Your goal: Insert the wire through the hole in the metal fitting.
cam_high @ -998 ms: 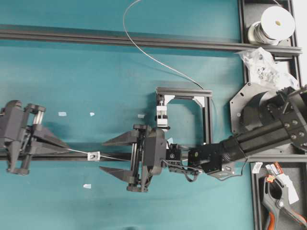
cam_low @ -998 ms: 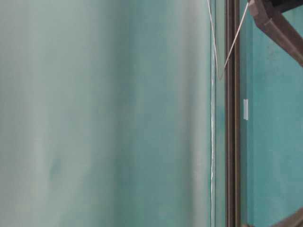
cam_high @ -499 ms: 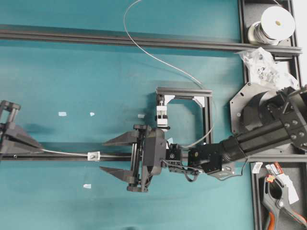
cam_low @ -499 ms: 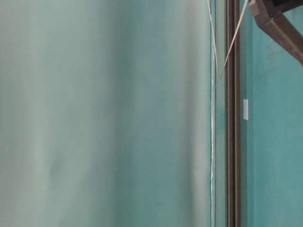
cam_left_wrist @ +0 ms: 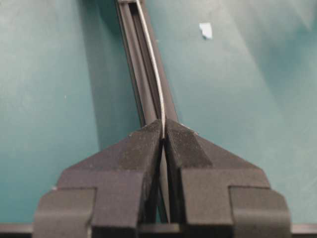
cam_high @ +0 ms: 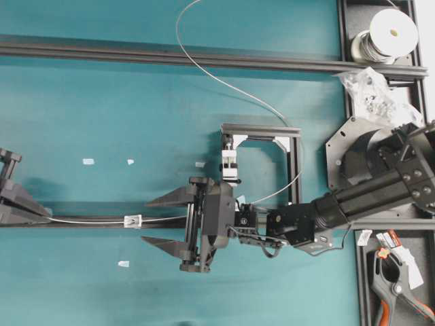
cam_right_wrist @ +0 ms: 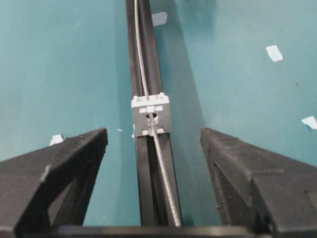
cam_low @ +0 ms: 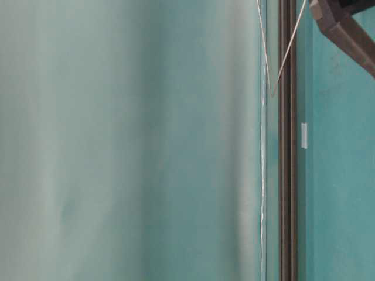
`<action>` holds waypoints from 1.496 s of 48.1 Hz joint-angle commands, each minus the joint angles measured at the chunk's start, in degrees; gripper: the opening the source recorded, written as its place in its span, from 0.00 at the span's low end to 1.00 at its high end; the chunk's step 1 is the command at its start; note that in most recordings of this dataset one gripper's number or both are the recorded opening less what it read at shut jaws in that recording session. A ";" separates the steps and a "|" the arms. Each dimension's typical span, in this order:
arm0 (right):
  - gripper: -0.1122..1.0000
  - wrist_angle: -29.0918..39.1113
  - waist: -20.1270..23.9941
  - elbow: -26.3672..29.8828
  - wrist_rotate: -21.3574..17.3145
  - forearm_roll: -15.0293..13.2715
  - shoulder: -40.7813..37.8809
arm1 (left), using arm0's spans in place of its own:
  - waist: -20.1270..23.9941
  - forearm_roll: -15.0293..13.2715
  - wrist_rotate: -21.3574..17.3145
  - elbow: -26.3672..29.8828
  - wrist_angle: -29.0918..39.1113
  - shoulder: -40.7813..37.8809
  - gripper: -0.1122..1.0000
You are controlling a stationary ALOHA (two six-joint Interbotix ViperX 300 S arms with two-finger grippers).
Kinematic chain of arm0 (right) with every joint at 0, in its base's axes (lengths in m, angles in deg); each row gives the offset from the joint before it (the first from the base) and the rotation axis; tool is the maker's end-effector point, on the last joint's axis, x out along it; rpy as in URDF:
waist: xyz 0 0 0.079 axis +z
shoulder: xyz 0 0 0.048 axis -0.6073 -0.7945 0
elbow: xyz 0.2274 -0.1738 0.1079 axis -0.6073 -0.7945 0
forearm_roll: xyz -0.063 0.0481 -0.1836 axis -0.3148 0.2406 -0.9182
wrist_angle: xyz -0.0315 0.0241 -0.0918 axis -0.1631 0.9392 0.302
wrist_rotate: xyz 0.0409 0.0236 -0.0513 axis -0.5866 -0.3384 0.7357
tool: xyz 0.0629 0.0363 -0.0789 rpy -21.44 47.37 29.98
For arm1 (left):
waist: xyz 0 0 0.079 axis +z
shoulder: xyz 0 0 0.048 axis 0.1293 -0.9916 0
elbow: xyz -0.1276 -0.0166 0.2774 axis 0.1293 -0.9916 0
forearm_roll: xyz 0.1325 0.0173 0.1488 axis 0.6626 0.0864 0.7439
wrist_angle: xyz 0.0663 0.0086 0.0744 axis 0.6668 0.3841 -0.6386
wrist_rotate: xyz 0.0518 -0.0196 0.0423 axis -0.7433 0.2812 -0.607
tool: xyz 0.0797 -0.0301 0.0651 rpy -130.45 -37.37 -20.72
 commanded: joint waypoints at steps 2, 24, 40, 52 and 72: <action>0.86 -0.26 0.00 0.44 0.18 -0.18 2.02 | -0.09 0.09 0.00 0.70 0.00 0.79 0.01; 0.86 0.18 0.00 0.62 0.18 -0.18 2.02 | 0.09 -0.09 0.44 0.97 0.00 1.23 0.59; 0.86 0.18 0.00 -1.41 2.64 -0.18 5.80 | 1.93 -0.09 -0.35 0.70 0.00 3.16 0.83; 0.86 -0.18 -0.53 -3.34 5.54 -0.09 8.53 | 4.75 0.09 -1.58 0.26 -0.09 5.45 0.83; 0.86 -0.35 -2.99 -9.40 5.71 0.62 13.62 | 10.11 0.09 -4.66 -0.18 -0.18 7.91 0.83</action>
